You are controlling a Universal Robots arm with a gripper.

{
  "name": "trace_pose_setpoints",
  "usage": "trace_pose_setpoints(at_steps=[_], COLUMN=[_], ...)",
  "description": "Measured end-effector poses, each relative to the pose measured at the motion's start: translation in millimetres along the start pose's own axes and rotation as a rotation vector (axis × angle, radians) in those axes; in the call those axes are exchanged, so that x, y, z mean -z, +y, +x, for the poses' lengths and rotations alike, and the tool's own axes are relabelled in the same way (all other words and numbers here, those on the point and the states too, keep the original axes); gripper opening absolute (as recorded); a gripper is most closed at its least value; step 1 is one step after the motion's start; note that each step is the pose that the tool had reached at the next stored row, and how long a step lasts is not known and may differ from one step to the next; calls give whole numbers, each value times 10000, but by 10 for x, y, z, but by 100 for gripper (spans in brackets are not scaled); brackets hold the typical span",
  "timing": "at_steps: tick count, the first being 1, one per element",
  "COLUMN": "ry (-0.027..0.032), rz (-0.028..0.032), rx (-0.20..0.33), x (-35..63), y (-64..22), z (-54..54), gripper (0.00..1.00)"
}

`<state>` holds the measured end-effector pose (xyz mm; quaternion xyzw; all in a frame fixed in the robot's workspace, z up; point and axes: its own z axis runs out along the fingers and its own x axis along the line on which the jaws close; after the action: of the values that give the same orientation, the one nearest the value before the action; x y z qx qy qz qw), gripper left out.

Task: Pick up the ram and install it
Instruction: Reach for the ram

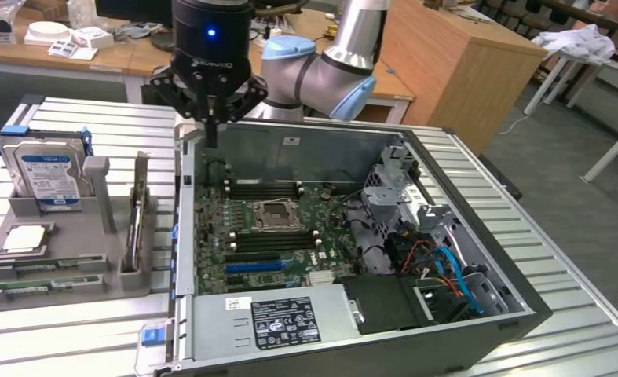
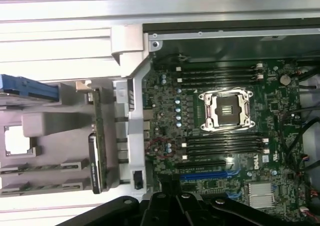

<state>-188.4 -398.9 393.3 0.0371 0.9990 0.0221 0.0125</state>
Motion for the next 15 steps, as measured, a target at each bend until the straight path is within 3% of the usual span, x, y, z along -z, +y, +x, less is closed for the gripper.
trace_pose_setpoints(at_steps=[15], ry=[5], rz=[1], rx=[0], x=[9], y=[-25], z=[343], gripper=[11])
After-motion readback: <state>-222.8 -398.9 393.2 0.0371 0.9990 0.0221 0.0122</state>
